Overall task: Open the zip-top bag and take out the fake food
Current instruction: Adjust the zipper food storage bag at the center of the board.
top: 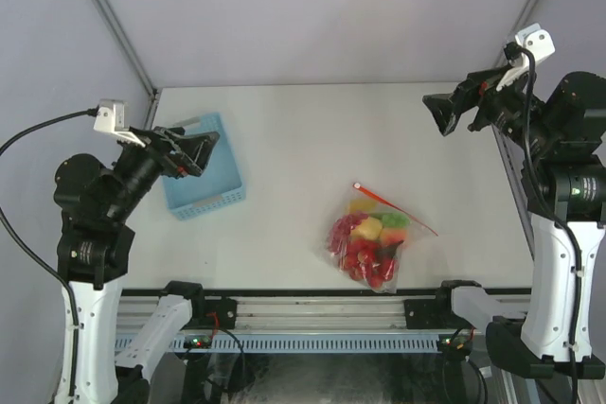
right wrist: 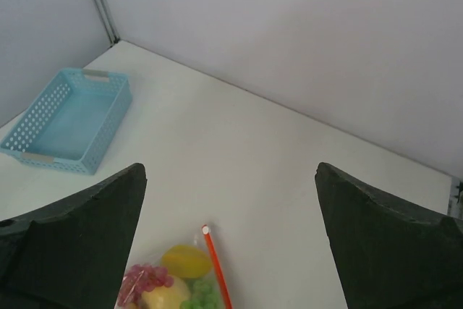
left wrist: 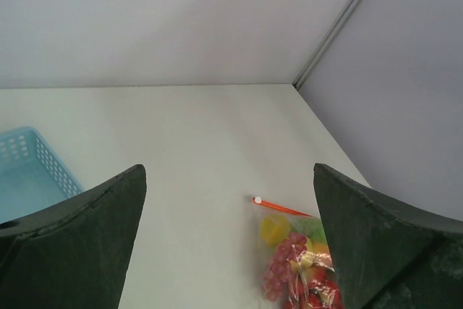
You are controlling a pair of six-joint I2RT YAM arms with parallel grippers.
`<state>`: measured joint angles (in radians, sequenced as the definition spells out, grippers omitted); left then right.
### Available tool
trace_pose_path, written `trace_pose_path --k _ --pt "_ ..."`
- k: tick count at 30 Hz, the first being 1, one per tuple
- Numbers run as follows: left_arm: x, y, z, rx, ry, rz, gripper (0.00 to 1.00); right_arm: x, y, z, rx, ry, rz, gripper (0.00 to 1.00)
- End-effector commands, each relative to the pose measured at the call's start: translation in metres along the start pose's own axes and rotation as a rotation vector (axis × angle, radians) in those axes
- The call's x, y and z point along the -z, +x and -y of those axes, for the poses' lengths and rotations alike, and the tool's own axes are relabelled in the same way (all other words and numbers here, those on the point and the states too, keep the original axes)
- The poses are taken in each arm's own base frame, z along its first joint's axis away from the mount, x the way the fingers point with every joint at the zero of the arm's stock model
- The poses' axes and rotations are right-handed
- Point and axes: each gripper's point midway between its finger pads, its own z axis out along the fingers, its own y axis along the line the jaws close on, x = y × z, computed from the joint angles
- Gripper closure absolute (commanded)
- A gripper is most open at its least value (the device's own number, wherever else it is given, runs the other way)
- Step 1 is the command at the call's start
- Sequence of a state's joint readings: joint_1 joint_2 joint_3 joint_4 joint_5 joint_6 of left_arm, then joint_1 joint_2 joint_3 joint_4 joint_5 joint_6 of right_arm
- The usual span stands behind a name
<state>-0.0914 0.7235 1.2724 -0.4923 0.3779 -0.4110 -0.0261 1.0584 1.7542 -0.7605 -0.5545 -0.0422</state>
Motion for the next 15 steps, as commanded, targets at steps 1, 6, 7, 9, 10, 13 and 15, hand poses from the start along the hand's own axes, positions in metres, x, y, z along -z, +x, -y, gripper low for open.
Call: trace_pose_path --k 1,6,7,9,10,13,15 --pt "0.008 -0.006 0.0 0.029 -0.057 0.025 0.0 -0.005 0.013 0.009 -0.069 0.044 -0.049 0.0" --pt "0.013 0.008 -0.004 0.062 -0.098 0.004 0.0 -0.016 0.038 0.005 -0.086 0.001 -0.111 0.0" --pt "0.013 0.01 -0.004 0.067 -0.105 0.001 0.0 -0.017 0.045 -0.001 -0.076 -0.041 -0.128 0.0" --pt "0.015 0.014 -0.006 0.075 -0.119 -0.003 0.0 -0.019 0.062 -0.014 -0.058 -0.135 -0.164 0.0" --pt "0.016 0.016 -0.007 0.076 -0.129 -0.004 0.0 -0.019 0.071 -0.019 -0.049 -0.174 -0.184 0.0" --pt "0.019 0.021 -0.012 0.077 -0.156 -0.007 0.0 -0.021 0.1 -0.025 -0.055 -0.246 -0.244 0.0" --pt "0.021 0.026 -0.014 0.081 -0.162 -0.009 0.0 -0.022 0.122 -0.024 -0.067 -0.267 -0.29 0.0"
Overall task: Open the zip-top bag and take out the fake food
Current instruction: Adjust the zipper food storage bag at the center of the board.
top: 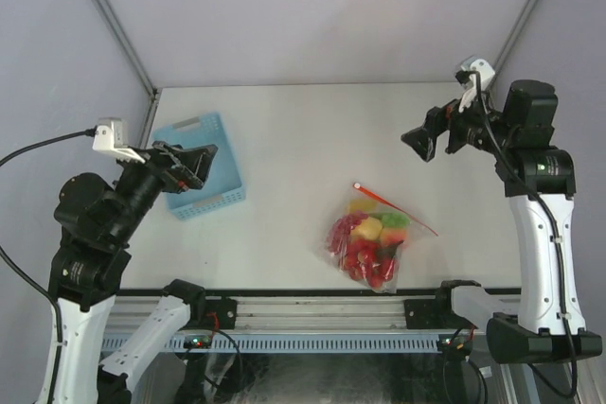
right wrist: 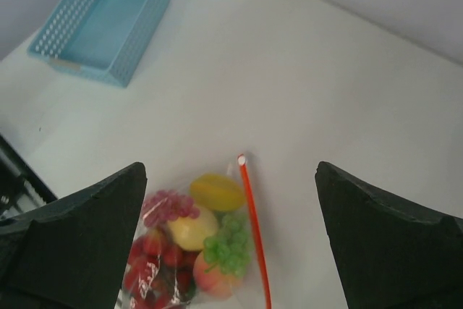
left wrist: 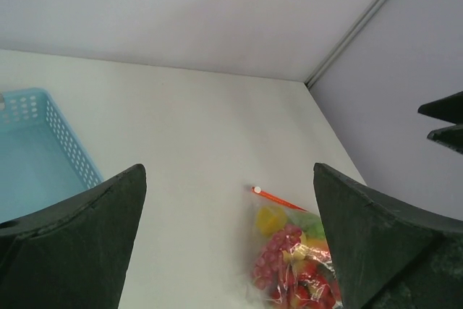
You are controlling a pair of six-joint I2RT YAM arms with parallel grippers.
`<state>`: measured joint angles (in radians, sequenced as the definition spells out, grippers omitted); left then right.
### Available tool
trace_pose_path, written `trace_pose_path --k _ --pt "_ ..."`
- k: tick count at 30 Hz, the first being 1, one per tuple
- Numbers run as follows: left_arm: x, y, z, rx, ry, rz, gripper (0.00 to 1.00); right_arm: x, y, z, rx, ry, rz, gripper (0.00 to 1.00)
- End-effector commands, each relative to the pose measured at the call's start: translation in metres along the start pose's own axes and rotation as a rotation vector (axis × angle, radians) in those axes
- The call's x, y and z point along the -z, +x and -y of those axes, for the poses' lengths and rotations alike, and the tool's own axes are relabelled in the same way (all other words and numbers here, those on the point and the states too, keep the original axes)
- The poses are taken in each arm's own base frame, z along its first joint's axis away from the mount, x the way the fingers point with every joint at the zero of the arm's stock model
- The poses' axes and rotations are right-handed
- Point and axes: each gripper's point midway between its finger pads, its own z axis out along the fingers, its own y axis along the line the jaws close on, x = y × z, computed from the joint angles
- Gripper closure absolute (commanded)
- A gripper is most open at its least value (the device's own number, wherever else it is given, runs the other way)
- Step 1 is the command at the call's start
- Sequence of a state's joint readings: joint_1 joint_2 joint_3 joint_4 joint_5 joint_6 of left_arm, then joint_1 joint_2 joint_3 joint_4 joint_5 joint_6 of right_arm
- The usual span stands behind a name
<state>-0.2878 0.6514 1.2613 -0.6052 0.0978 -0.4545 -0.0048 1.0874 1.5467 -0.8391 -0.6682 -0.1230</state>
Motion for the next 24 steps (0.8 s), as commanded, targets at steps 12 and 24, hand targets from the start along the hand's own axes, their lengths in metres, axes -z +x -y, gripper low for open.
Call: trace_pose_path --k 12,24 --pt "-0.006 0.059 -0.044 0.056 -0.138 -0.034 0.0 -0.01 0.121 -0.004 0.221 -0.246 -0.227 0.0" --pt "-0.018 0.1 -0.038 0.201 -0.04 -0.058 0.09 -0.004 0.131 0.009 0.297 -0.368 -0.128 0.0"
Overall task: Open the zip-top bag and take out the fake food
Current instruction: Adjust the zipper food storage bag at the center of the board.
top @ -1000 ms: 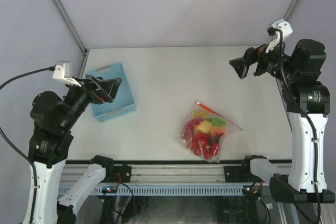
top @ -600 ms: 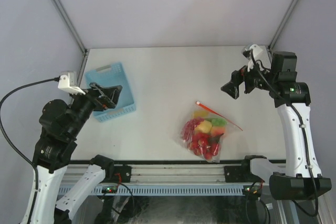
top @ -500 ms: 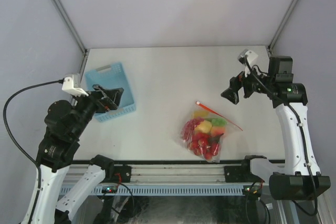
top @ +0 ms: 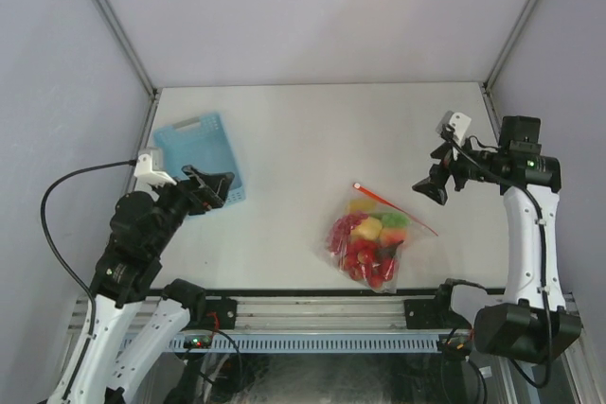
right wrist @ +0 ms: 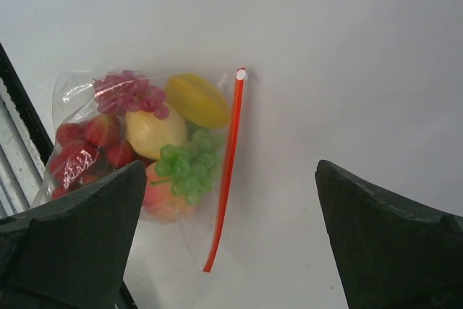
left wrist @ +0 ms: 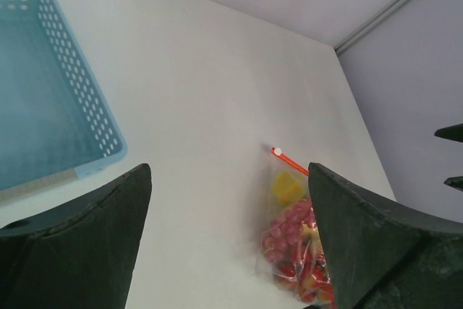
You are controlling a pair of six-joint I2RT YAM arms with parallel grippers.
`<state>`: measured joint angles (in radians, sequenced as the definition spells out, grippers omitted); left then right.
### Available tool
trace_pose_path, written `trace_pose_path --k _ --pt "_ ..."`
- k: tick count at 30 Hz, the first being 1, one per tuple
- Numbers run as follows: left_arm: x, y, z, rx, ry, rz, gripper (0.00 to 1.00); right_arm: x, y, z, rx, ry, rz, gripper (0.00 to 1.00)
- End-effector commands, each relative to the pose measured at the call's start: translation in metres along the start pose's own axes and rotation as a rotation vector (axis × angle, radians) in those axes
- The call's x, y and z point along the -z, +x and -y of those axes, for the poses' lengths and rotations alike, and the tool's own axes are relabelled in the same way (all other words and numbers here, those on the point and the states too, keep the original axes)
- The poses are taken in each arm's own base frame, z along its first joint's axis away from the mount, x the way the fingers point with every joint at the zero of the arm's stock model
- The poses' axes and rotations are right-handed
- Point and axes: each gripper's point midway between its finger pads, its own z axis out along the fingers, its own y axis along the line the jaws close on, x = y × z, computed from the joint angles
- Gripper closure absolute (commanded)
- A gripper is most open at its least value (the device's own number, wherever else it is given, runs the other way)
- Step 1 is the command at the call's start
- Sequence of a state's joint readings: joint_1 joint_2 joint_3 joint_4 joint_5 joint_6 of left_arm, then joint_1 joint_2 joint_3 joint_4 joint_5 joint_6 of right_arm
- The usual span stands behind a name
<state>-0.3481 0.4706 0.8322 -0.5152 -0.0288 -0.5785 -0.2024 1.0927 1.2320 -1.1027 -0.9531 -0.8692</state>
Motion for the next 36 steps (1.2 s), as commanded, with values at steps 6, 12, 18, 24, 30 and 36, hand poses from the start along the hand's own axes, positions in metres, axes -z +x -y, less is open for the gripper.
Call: trace_pose_path --k 6,12,18,24,30,36 --pt "-0.035 0.022 0.034 0.016 0.119 -0.056 0.11 -0.018 0.008 -0.024 -0.041 -0.253 0.119 0.05" --pt "-0.072 0.039 0.055 -0.061 0.161 -0.101 0.11 -0.03 0.057 -0.048 -0.027 -0.371 0.016 0.06" --pt "-0.084 0.054 0.056 -0.116 0.18 -0.135 0.11 -0.045 0.084 -0.029 -0.116 -0.355 -0.045 0.08" --pt "-0.086 0.068 0.053 -0.151 0.212 -0.149 0.1 -0.07 0.099 -0.015 -0.271 -0.335 -0.144 0.14" --pt "-0.08 0.087 0.044 -0.11 0.22 -0.168 0.15 -0.089 0.119 -0.026 -0.366 -0.39 -0.264 0.25" --pt "-0.074 0.089 0.061 -0.053 0.274 -0.195 0.19 -0.103 0.126 -0.039 -0.388 -0.423 -0.348 0.34"
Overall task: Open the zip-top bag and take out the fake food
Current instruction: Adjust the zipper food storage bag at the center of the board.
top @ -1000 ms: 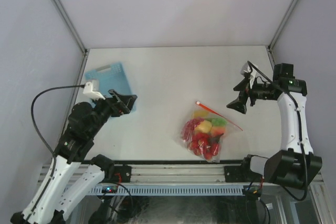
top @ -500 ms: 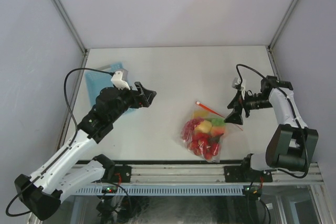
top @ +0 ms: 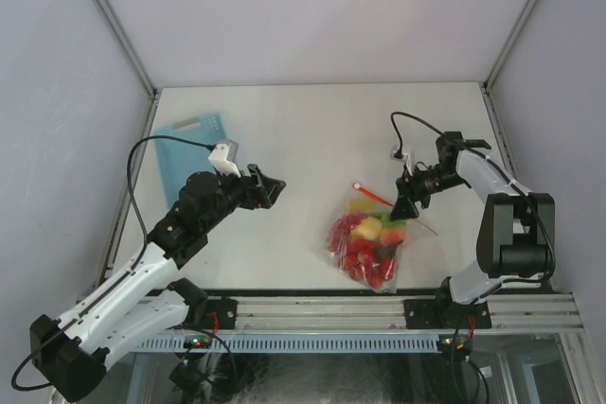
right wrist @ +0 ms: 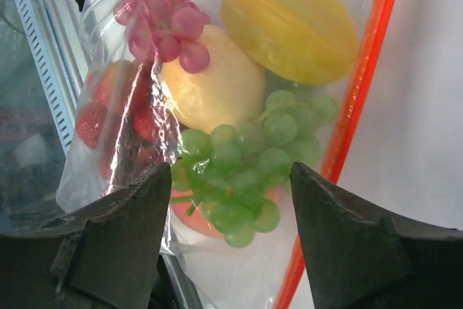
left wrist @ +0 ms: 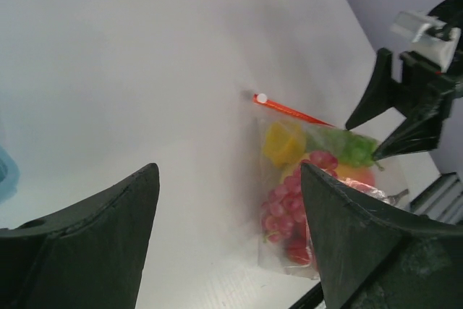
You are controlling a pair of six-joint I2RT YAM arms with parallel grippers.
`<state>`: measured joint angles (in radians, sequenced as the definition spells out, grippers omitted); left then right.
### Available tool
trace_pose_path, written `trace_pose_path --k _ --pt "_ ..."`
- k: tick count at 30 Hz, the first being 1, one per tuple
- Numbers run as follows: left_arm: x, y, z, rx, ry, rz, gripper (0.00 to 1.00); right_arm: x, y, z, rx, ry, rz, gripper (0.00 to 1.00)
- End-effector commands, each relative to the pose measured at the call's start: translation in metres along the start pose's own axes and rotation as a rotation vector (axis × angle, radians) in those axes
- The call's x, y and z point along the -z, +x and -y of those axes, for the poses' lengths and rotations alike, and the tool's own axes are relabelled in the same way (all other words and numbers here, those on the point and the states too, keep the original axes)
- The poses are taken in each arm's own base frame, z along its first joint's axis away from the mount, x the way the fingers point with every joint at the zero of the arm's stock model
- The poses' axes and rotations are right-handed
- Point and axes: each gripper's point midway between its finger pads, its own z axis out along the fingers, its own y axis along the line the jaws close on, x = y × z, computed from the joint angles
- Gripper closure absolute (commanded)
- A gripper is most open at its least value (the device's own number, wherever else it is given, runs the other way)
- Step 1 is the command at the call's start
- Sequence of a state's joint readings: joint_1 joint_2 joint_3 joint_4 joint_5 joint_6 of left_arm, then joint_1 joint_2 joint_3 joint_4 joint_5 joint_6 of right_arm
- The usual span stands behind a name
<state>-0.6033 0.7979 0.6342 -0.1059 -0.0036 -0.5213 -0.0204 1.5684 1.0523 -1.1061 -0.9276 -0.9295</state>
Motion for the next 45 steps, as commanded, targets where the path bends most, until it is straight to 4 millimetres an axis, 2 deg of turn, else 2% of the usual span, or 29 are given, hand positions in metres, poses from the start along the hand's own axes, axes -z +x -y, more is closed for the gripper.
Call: trace_pose_path --k 1,7,13,18,21,22,24,28,31,32,36,39,42,45 --pt "0.001 -0.017 0.029 0.051 0.107 0.044 0.19 -0.012 -0.002 -0.001 -0.032 0.001 -0.041 0.39" --pt "-0.01 -0.001 0.031 0.067 0.1 -0.009 0.19 -0.029 -0.005 -0.005 0.009 0.003 -0.06 0.57" --pt "-0.014 0.013 0.039 0.066 0.11 -0.045 0.2 -0.042 -0.024 -0.008 0.062 0.035 -0.058 0.7" --pt "-0.018 0.025 0.041 0.064 0.124 -0.076 0.21 -0.046 -0.036 -0.012 -0.005 0.026 -0.017 0.79" --pt "-0.019 0.03 0.048 0.031 0.161 -0.078 0.21 -0.044 -0.044 -0.012 -0.054 0.026 0.027 0.91" --pt "-0.02 0.032 0.05 0.013 0.172 -0.077 0.21 -0.042 -0.048 -0.008 -0.07 0.049 0.04 0.96" --pt "-0.022 0.04 0.055 -0.044 0.186 -0.087 0.21 -0.037 -0.056 0.002 -0.086 0.109 0.068 1.0" --pt "-0.026 0.059 0.066 -0.126 0.206 -0.13 0.2 -0.021 -0.074 0.022 -0.151 0.185 0.156 1.0" --pt "-0.025 0.076 0.078 -0.184 0.234 -0.162 0.2 -0.007 -0.083 0.027 -0.179 0.189 0.19 1.0" --pt "-0.023 0.084 0.082 -0.212 0.245 -0.175 0.2 0.0 -0.085 0.027 -0.172 0.188 0.202 0.99" --pt "-0.022 0.105 0.084 -0.335 0.262 -0.206 0.19 0.04 -0.089 0.019 -0.102 0.166 0.294 0.59" --pt "-0.019 0.109 0.087 -0.41 0.285 -0.22 0.19 0.072 -0.077 0.015 0.021 0.189 0.341 0.39" --pt "-0.016 0.11 0.082 -0.475 0.289 -0.221 0.17 0.083 -0.047 0.011 0.226 0.226 0.254 0.32" --pt "-0.016 0.116 0.08 -0.527 0.323 -0.203 0.17 0.09 -0.019 -0.006 0.471 0.187 0.183 0.25"
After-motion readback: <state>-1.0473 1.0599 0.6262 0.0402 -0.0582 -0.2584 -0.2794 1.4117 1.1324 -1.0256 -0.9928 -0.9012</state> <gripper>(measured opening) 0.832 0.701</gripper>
